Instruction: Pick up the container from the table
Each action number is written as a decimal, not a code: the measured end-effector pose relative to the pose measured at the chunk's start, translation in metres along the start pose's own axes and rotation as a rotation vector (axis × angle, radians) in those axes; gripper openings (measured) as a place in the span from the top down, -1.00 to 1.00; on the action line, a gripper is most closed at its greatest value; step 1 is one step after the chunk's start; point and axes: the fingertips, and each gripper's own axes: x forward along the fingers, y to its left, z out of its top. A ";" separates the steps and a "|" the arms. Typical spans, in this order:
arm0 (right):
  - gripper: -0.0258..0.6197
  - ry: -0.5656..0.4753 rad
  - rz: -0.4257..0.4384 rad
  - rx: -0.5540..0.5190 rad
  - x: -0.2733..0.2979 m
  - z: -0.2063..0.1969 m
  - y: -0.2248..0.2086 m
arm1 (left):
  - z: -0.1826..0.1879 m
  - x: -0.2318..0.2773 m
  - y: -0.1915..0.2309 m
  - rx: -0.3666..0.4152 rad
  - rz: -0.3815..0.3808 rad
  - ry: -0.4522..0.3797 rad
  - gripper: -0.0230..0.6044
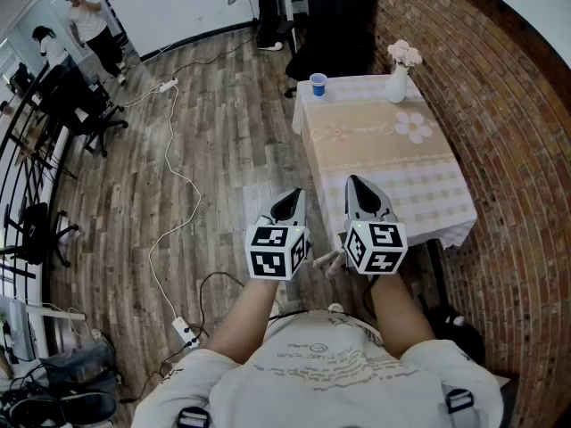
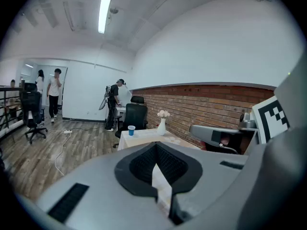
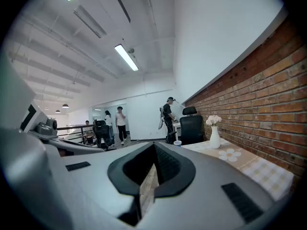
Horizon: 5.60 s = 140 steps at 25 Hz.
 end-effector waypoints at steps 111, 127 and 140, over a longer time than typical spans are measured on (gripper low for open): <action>0.92 0.017 -0.290 0.063 0.502 0.041 -0.122 | 0.164 0.416 0.280 0.102 -0.219 0.115 0.92; 0.92 0.076 -0.370 0.069 0.542 0.017 -0.161 | 0.174 0.506 0.290 0.118 -0.350 0.188 0.92; 0.92 0.159 -0.497 0.096 0.559 -0.013 -0.194 | 0.161 0.566 0.258 0.168 -0.554 0.299 0.92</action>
